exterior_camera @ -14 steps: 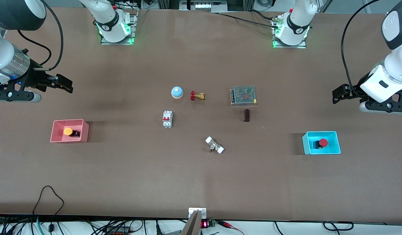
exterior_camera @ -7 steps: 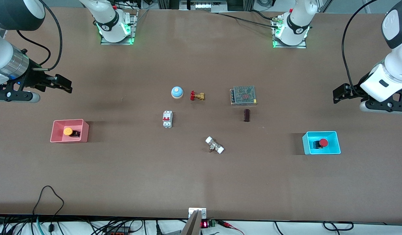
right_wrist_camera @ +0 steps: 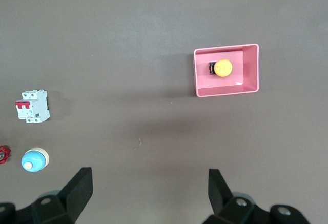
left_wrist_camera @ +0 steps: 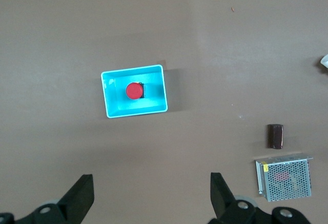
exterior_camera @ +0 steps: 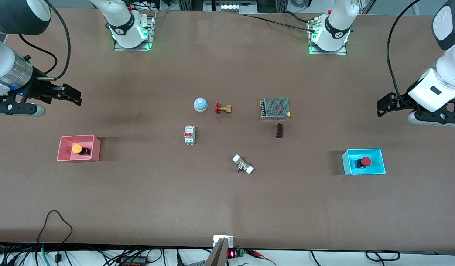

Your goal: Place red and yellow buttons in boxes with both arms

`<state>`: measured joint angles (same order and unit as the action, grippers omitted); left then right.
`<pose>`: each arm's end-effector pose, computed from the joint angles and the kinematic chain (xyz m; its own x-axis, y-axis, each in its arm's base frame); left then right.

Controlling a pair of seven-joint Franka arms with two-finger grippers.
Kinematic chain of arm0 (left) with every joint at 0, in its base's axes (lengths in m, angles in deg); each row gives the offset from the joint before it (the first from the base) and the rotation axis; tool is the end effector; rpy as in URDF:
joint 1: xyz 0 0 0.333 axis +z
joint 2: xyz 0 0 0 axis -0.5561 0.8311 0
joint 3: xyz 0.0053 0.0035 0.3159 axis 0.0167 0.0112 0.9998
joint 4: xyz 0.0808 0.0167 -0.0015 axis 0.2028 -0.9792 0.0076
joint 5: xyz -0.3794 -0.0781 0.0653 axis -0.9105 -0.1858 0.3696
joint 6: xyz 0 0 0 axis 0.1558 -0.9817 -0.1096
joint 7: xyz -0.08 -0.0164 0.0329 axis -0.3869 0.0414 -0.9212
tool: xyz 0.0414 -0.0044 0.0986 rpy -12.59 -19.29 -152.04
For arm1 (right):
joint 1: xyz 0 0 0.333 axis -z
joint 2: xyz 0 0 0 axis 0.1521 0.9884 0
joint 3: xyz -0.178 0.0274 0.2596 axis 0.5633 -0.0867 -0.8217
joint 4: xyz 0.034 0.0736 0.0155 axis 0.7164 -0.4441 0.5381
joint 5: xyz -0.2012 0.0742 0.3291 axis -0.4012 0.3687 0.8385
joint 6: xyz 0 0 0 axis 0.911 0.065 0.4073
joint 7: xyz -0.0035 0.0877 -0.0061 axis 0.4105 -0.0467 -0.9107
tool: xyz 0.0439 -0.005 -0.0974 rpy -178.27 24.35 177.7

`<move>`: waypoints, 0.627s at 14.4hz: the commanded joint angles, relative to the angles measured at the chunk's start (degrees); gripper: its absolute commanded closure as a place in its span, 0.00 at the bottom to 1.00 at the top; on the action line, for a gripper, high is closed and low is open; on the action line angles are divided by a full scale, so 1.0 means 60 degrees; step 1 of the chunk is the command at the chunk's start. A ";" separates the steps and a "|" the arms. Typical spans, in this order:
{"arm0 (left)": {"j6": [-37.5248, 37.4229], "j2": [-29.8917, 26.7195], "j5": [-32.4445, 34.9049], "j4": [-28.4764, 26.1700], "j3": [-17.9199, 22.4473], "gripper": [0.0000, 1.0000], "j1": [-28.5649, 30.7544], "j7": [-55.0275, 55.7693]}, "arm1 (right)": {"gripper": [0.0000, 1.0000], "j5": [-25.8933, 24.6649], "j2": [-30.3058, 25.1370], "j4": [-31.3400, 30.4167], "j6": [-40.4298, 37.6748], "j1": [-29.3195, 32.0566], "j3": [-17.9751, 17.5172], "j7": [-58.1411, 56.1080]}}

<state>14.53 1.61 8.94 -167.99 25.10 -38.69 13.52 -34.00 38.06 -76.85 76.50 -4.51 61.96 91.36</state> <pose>0.5835 -0.0175 0.5474 0.9959 -0.0762 0.0496 -0.0746 -0.9967 -0.0334 0.5727 0.0408 0.5541 0.9974 -0.0438 -0.0564 -0.0425 -0.9988 0.0235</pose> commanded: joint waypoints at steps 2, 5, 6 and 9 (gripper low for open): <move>0.0386 -0.0607 0.0039 -0.0878 -0.0077 0.00 0.0098 -0.0113 | 0.00 0.0052 0.0034 0.0155 -0.0185 0.0055 -0.0001 -0.0056; 0.0357 -0.0637 0.0039 -0.0880 -0.0135 0.00 0.0069 -0.0113 | 0.00 0.0066 0.0034 0.0155 -0.0185 0.0055 0.0013 -0.0056; 0.0357 -0.0637 0.0039 -0.0880 -0.0135 0.00 0.0084 -0.0113 | 0.00 0.0066 0.0034 0.0155 -0.0185 0.0055 0.0013 -0.0071; 0.0488 -0.1133 0.0039 -0.1609 -0.0150 0.00 0.0084 -0.0098 | 0.00 0.0066 0.0034 0.0155 -0.0185 0.0070 0.0013 -0.0202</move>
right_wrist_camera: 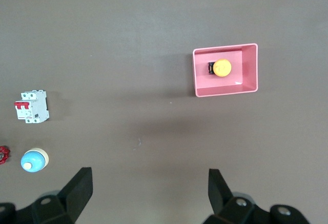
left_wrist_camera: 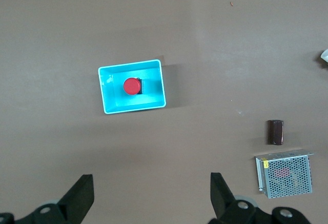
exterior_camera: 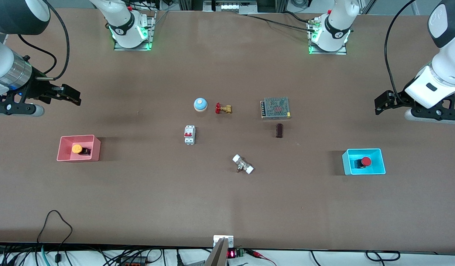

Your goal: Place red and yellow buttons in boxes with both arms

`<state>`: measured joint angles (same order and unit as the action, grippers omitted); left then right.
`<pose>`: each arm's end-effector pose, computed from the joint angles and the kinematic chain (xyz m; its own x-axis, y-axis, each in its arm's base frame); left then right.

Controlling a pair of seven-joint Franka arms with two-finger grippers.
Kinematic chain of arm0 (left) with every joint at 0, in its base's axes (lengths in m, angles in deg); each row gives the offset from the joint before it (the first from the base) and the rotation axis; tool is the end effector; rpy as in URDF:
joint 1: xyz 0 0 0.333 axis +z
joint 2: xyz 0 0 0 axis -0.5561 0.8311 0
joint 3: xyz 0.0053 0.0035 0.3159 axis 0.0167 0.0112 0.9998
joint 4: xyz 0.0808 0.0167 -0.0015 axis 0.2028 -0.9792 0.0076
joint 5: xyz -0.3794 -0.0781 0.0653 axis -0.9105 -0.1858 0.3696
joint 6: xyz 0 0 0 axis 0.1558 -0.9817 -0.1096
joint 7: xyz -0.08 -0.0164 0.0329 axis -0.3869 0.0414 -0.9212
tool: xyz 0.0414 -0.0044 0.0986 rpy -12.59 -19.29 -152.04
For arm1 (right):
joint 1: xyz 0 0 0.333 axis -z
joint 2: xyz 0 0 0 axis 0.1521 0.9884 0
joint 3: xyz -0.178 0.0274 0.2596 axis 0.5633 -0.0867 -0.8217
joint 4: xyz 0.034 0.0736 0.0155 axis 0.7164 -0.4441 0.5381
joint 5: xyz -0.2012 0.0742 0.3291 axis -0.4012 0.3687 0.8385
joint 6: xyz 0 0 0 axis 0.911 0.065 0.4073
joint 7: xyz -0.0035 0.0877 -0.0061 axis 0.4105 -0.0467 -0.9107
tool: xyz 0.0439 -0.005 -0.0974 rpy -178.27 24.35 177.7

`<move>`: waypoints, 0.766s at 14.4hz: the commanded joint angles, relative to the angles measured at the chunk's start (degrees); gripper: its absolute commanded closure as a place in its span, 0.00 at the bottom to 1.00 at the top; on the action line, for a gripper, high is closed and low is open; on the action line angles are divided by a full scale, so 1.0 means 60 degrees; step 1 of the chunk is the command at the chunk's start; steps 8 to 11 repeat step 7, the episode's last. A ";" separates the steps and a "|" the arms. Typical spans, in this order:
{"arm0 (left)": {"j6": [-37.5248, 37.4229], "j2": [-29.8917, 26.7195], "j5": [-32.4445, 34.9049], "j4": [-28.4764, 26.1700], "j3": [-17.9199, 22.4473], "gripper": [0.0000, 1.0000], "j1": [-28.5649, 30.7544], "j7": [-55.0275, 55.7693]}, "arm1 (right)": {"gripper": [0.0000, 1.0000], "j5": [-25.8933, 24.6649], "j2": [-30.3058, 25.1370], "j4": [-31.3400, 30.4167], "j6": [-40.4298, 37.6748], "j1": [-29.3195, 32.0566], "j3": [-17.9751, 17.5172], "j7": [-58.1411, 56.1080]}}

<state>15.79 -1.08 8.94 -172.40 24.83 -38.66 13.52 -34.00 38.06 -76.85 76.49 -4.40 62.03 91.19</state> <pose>0.5679 -0.0189 0.5391 0.9959 -0.0808 0.0417 -0.0796 -0.9964 -0.0304 0.5728 0.0390 0.5540 0.9974 -0.0439 -0.0566 -0.0427 -0.9988 0.0235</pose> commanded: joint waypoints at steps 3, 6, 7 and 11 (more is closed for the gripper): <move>0.0264 -0.0687 0.0039 -0.0833 -0.0104 0.00 0.0079 -0.0098 | 0.00 0.0081 0.0034 0.0155 -0.0183 0.0051 0.0001 -0.0174; 0.0046 -0.0628 0.0024 -0.0702 -0.0090 0.00 0.0079 -0.0098 | 0.00 0.0081 0.0034 0.0155 -0.0198 0.0051 0.0001 -0.0174; 0.0015 -0.0628 0.0024 -0.0687 -0.0104 0.00 0.0079 -0.0098 | 0.00 0.0081 0.0034 0.0155 -0.0198 0.0051 0.0001 -0.0174; 0.0015 -0.0628 0.0024 -0.0687 -0.0104 0.00 0.0079 -0.0098 | 0.00 0.0081 0.0034 0.0155 -0.0198 0.0051 0.0001 -0.0174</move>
